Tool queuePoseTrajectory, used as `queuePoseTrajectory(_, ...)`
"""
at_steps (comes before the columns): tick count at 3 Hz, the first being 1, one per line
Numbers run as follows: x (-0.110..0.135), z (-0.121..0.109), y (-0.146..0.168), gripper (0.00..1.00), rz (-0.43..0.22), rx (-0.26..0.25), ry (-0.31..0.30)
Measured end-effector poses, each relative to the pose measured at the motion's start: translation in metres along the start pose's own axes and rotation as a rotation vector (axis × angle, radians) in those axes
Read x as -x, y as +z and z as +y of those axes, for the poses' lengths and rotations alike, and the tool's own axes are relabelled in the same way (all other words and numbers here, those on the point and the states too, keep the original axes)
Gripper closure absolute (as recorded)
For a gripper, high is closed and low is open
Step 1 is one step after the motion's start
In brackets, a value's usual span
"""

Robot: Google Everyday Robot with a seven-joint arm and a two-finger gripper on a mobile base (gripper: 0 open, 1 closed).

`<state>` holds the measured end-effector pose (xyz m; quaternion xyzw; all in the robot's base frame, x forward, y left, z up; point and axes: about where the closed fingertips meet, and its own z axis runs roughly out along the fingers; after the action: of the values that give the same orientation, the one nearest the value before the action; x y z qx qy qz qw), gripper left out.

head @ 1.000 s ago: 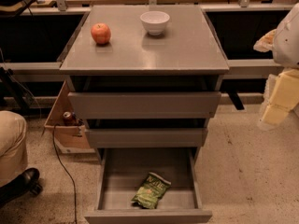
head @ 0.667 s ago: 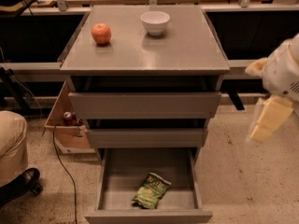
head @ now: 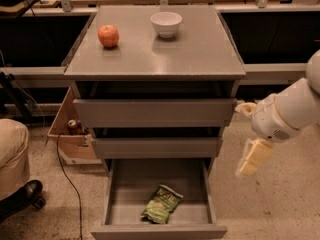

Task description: Pick green jalapeno chip bag from bottom drawer and place on counter

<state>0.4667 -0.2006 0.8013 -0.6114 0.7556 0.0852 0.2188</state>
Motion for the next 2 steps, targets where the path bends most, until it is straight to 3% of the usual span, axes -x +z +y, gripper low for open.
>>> queuePoseTrajectory(2, 0.000, 0.028, 0.113, 0.00, -0.136, 0.101, 0.007)
